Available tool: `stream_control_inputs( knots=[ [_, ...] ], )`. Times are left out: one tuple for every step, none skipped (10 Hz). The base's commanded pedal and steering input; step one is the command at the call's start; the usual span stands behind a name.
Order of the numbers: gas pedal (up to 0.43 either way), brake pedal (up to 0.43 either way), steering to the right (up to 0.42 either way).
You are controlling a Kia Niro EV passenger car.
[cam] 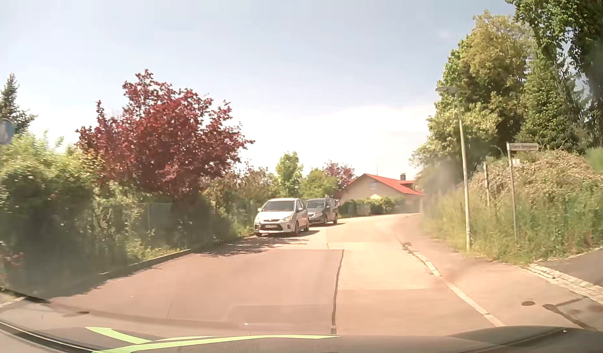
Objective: Follow the waypoints while adhering to traffic rules and regulations
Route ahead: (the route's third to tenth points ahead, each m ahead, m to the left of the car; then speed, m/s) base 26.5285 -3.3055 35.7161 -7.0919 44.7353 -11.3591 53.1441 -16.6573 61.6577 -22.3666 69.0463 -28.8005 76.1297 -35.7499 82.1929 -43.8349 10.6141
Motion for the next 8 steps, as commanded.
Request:
stream_control_inputs(
  knots=[
    [0.13,0.0,0.061],
    [0.13,0.0,0.058],
    [0.13,0.0,0.056],
    [0.13,0.0,0.055],
    [0.138,0.0,0.055],
    [0.138,0.0,0.054],
    [0.138,0.0,0.053],
    [0.138,0.0,0.053]
  ],
)
